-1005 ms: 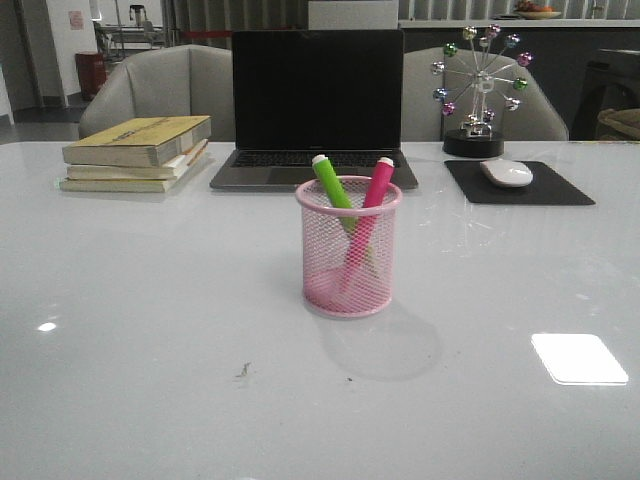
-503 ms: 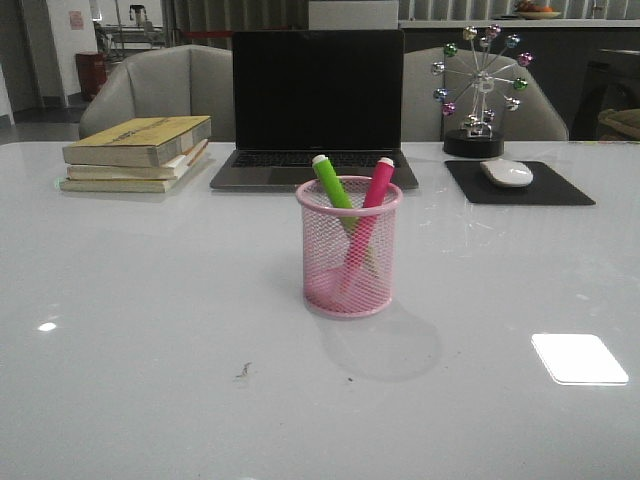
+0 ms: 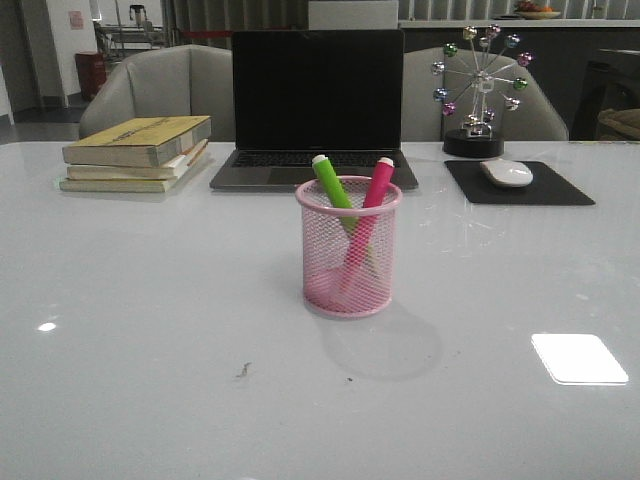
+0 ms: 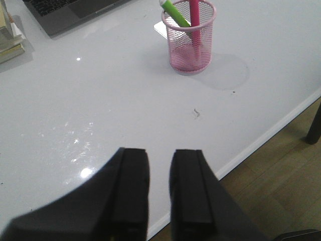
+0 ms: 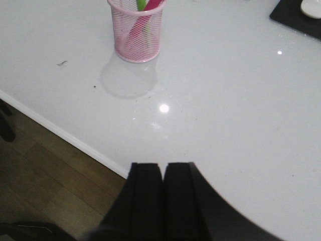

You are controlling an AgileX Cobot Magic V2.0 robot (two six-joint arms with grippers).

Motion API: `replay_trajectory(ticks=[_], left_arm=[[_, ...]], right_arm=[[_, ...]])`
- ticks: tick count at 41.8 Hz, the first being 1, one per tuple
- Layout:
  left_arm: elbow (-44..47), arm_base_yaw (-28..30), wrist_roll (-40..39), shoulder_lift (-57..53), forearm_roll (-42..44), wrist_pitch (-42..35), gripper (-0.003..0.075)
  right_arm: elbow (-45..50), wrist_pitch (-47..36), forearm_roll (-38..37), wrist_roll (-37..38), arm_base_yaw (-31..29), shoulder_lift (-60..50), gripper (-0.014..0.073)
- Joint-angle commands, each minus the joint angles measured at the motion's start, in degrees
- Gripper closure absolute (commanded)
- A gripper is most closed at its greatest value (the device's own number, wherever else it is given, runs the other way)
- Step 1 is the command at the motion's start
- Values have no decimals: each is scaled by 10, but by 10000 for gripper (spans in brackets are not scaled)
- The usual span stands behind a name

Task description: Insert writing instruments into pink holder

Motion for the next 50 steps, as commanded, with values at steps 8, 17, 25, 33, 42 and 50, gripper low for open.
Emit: replay_trajectory(ticks=[8,17,25,33,42,50], left_arm=[[-15,-4,-5,3,2,-39,623],[-15,-4,-5,3,2,-39,624],[-15,-4,-5,3,2,-40,624],[5,50,-5,-32,-6,-71,624],[120,180,-5,-129,-34,-229,623],[237,286,-5,-209,-64,-359,623]], right_arm=[[-17,-36,-11,0,-3,5,538],[-17,-36,-11,0,-3,5,538],[-17,-36,-11,0,-3,5,538],[-17,-36,-11,0,-3,5,538],[-17,-36,-11,0,-3,5,538],[-17,-36,-11,0,-3,5,538]])
